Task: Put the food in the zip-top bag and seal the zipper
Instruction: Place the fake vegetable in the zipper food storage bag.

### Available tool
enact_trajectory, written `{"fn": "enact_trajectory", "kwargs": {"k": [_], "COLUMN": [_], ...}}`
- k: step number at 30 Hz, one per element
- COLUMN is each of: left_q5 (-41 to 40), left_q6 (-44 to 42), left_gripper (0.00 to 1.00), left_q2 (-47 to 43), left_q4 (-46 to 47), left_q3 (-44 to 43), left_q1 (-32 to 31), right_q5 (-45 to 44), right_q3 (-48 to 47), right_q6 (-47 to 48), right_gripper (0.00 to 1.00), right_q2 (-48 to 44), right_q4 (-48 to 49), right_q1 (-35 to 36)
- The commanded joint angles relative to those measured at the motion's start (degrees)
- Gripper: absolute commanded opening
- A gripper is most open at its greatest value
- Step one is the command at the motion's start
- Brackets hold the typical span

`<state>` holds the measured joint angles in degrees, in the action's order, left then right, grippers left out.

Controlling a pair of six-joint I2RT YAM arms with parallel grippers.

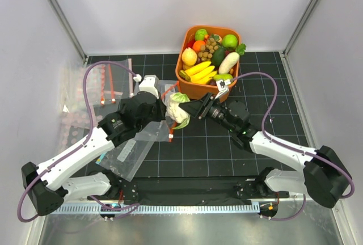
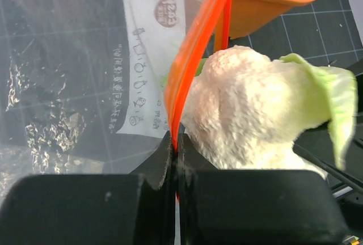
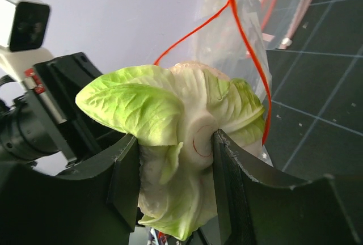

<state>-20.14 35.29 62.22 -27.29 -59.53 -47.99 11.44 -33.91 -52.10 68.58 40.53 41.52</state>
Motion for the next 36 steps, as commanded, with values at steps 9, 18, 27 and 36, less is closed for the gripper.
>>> {"fn": "enact_trajectory", "kwargs": {"k": [9,18,27,36], "left_q5": [2.3,3.0,3.6,6.3], "left_q6": [-3.0,-5.1,-5.3,-5.7], "left_gripper": [0.0,0.0,0.0,0.0], "left_q2": [-3.0,-2.4,-2.9,-2.5], "left_q4": [6.2,6.0,6.0,6.9], "left_q3": [1.4,0.7,0.8,1.1], "left_q1": [-0.2,-0.2,-0.2,-0.2], "right_q5": [-4.3,-2.8,-10.5,-18.0], "right_q3": [-6.0,-16.3,-21.1,-23.0], "right_q6": [4.5,15.4,22.2,26.9], "right_gripper": [0.18,0.18,0.18,0.19], "right_q2": [-3.6,2.2,7.6,10.1], "right_q4": [-9.5,-24.2,-31.7,-33.3], "right_q1": [0.2,1.3,5.6,9.5]}}
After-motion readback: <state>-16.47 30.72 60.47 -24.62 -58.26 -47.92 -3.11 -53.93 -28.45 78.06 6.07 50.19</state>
